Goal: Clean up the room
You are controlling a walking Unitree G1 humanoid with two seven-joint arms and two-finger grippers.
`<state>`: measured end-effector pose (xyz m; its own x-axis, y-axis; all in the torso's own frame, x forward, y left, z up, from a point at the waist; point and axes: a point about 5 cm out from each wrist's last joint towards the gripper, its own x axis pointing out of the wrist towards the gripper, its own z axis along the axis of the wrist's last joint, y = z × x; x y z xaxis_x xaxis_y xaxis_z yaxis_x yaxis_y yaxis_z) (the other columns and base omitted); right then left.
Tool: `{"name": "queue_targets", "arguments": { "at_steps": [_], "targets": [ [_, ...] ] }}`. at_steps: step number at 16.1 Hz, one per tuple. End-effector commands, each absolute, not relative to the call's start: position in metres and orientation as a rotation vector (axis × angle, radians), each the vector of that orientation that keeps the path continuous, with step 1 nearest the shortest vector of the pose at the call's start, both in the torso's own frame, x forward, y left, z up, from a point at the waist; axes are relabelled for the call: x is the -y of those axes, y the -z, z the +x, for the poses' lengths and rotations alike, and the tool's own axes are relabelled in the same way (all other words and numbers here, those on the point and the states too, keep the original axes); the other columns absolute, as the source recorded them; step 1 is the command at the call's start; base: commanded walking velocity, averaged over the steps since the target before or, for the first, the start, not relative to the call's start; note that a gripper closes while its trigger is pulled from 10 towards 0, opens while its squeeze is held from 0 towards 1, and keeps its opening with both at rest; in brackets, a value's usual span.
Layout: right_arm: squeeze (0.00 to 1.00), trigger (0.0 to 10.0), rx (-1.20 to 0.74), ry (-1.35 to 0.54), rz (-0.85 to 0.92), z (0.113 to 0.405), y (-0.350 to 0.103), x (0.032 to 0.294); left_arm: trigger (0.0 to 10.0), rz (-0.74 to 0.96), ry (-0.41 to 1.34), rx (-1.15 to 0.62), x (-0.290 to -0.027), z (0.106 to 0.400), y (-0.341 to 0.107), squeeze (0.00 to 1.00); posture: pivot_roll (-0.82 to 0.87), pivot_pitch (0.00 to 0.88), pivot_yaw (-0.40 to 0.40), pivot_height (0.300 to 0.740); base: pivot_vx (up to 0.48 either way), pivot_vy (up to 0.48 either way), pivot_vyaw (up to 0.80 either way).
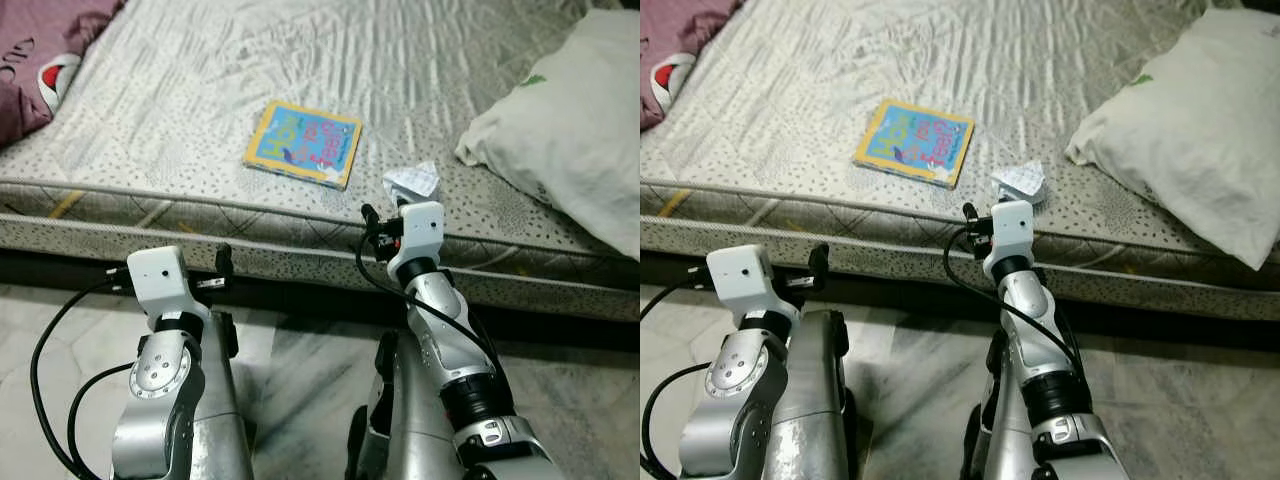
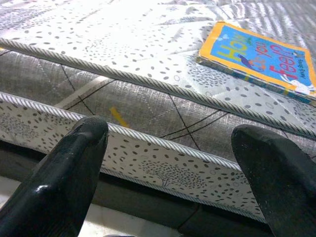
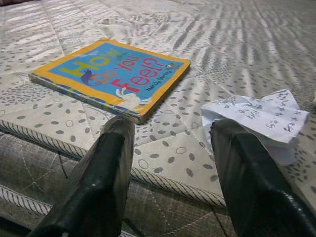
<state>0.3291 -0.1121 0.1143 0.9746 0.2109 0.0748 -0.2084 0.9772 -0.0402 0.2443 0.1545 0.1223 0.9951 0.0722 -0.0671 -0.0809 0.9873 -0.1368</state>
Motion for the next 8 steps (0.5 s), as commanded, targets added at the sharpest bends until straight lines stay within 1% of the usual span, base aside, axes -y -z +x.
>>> {"name": "queue_targets", "arguments": {
  "at_steps": [1,3,8],
  "targets": [
    [0.00,10.0,0.065,-0.205,-0.046,0.3287,-0.1125,0.1151,10.0,-0.144,-0.066,-0.064,-0.1528,0.2442,-0.1211,0.00,0.24,0.147,-0.065,0.516,0.266,0.000,0.00],
    [0.00,10.0,0.059,-0.204,-0.049,0.3287,-0.1119,0.1153,10.0,-0.146,-0.062,-0.064,-0.1524,0.2432,-0.1208,0.00,0.24,0.147,-0.065,0.516,0.289,0.000,0.00],
    [0.00,10.0,0.052,-0.209,-0.057,0.3281,-0.1122,0.1137,10.0,-0.152,-0.049,-0.058,-0.1508,0.2430,-0.1211,0.00,0.24,0.159,-0.067,0.516,0.373,0.000,0.00]
  ]
}}
